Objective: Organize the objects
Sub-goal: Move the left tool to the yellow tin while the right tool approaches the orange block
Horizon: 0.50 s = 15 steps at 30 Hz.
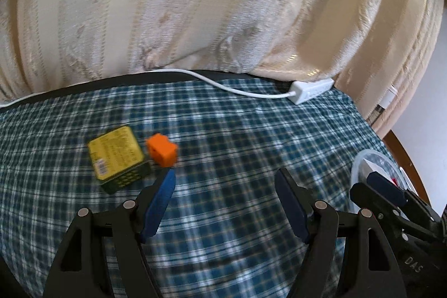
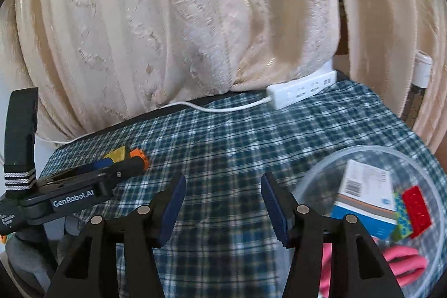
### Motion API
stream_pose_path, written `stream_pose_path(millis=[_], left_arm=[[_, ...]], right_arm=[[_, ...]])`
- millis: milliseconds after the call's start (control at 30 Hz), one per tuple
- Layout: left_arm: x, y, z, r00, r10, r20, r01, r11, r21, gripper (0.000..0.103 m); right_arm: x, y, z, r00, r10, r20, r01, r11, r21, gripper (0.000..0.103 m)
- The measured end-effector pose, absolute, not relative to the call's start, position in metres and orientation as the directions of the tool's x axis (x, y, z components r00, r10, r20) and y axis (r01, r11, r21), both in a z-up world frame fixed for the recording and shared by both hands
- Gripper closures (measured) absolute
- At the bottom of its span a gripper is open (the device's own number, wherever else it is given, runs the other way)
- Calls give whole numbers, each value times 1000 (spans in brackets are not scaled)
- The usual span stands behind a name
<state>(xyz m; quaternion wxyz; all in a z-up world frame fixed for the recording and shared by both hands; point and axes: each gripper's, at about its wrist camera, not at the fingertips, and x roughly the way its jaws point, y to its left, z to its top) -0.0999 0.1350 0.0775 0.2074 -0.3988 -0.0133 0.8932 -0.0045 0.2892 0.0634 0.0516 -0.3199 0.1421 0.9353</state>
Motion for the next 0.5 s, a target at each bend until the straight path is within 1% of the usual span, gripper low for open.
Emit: stream_pose_path(millis=[333,500], left_arm=[[-117,95,71,-618,331,-713,-270,-941,-203,28],[-123,79,66,-660,237,-713,-210,-969,-127,28]], right_arm=[[-40,264,49,-758,-71,-648,-119,-962,245,44],[-60,252,43,-746,-122,-654,-71,-963,261,44]])
